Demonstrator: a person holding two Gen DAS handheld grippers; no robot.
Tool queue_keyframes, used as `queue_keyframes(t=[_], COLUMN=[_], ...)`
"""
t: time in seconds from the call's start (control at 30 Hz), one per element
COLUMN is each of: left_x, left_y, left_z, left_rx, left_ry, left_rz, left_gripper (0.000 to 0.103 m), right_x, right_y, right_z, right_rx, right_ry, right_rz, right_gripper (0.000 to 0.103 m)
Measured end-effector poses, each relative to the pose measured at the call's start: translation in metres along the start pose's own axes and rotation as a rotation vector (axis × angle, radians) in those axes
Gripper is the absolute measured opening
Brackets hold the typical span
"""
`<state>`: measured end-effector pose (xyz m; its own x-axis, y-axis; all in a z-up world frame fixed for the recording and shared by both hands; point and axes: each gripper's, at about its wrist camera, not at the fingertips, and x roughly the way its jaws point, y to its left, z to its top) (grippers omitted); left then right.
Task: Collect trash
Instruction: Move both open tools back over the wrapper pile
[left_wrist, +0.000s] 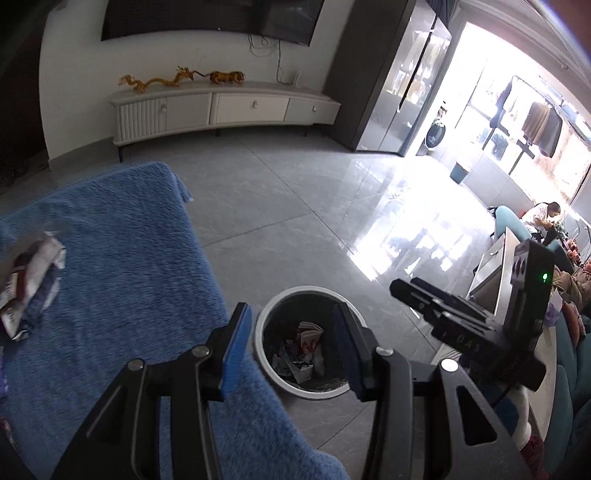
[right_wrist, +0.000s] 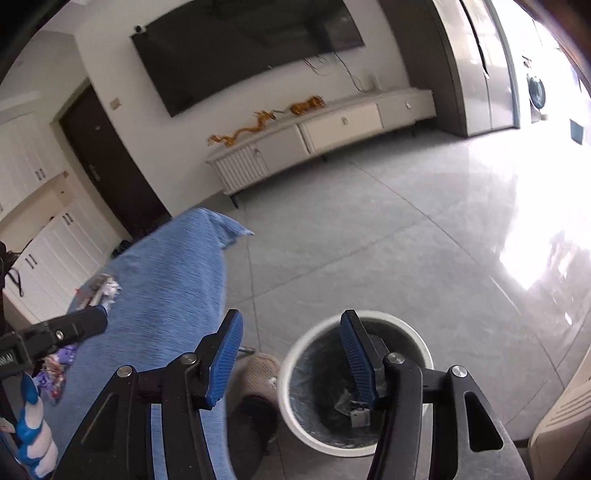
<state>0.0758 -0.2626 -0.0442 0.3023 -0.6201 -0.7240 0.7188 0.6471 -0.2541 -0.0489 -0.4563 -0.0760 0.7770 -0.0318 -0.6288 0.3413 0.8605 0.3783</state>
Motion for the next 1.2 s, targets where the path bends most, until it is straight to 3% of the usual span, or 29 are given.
queue_keyframes(t=[0.27, 0.53, 0.9, 1.03, 1.2], left_x=[-0.093, -0.169, -0.225, -0.218, -0.199], left_y=[0.043, 0.118, 0.250, 0.285, 0.313], left_z=[-0.030, -0.080, -0.183, -0.196, -0.193], left_rx=[-0.028, -0.155, -0.484, -0.563, -0.580], left_ry=[-0.151, -0.236, -0.243, -0.231, -0.210], left_rz=[0.096, 0.228, 0.411, 0.422, 0.428], left_gripper=[0.048, 0.050, 0.050, 0.050, 0.050], right_x=[-0.036, -0.034, 0.026, 0.054, 0.090], right_y=[0.065, 0.149, 0.256, 0.306, 0.361], right_z=[0.011, 0.005, -0.033, -0.058, -0.088], right_rx=[-0.100, -0.253, -0.414, -0.498, -0.590], right_ry=[-0.072, -0.035, 0.157, 0.262, 0.388], right_rz=[0.062, 0.183, 0.383, 0.472, 0.564], right_gripper=[0.056, 0.057, 0.057, 0.057, 0.051])
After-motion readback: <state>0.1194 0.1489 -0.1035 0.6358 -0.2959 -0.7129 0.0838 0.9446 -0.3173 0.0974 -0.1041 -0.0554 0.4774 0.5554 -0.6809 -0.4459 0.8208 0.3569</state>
